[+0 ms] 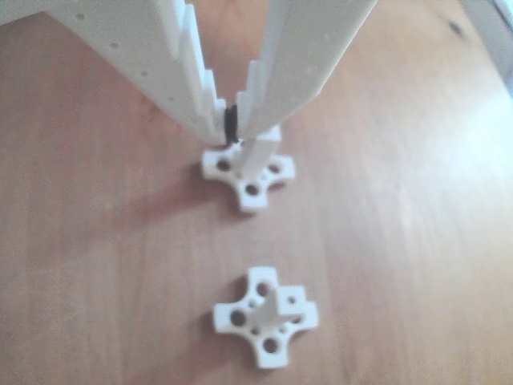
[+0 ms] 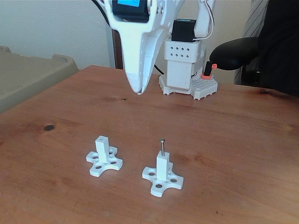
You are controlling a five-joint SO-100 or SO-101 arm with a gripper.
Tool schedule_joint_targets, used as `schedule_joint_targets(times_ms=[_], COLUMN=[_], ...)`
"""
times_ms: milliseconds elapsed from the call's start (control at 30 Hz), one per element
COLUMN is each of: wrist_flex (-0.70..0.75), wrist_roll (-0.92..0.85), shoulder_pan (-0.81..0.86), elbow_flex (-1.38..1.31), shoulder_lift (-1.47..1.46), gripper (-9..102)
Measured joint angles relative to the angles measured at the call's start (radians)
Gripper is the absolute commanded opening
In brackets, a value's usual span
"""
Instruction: Grab the screw and set it in the hole.
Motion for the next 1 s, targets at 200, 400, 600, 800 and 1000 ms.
schedule_joint_targets(times_ms=[200, 400, 600, 800, 1000], wrist_flex=[0.02, 0.075, 0.092, 0.08, 0.092], wrist_roll=[0.0, 0.0, 0.0, 0.018, 0.02], shoulder_pan=[0.002, 0.002, 0.038, 0.08, 0.08], elbow_flex=[0.218, 0.388, 0.531, 0.661, 0.772], shoulder_lift=[0.302, 0.561, 0.798, 0.914, 1.085], gripper=[-4, -4, -4, -4, -4])
